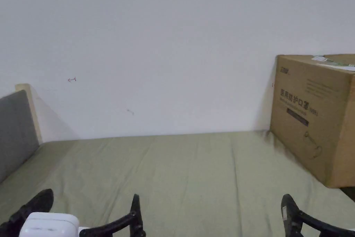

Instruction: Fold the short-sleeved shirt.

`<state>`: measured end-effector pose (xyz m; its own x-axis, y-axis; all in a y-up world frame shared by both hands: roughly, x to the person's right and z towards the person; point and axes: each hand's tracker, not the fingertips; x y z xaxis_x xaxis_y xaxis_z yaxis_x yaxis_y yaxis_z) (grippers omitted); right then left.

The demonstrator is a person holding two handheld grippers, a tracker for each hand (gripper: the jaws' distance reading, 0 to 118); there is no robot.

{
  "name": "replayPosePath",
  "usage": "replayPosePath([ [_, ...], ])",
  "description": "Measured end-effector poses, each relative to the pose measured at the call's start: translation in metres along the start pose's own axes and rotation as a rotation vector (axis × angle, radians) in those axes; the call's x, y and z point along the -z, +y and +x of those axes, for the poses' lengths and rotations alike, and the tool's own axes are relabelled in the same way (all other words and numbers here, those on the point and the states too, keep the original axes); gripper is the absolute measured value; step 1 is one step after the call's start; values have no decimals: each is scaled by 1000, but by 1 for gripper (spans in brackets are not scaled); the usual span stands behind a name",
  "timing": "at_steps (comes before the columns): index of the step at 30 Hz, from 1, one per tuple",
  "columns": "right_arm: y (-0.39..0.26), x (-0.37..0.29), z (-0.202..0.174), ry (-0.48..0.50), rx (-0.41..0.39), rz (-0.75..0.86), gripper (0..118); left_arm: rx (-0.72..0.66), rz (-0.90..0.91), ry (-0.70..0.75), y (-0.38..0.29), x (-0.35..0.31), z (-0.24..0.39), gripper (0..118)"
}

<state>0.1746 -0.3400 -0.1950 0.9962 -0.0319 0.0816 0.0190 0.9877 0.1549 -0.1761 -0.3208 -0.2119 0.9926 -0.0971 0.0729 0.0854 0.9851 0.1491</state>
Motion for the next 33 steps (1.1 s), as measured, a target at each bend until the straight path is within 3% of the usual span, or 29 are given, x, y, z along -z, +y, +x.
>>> replayPosePath([
  [1,-1,3,-1,26,-1,-3,118,-23,63,-39,-4,-3,0,117],
  [21,3,7,-21,66,-36,-74,118,10,61,-30,7,0,0,118],
  [26,-2,12,-26,83,-38,-109,118,-40,6,-68,3,3,0,118],
  [33,-6,15,-32,107,-30,-147,118,-76,-38,-3,0,5,0,118],
])
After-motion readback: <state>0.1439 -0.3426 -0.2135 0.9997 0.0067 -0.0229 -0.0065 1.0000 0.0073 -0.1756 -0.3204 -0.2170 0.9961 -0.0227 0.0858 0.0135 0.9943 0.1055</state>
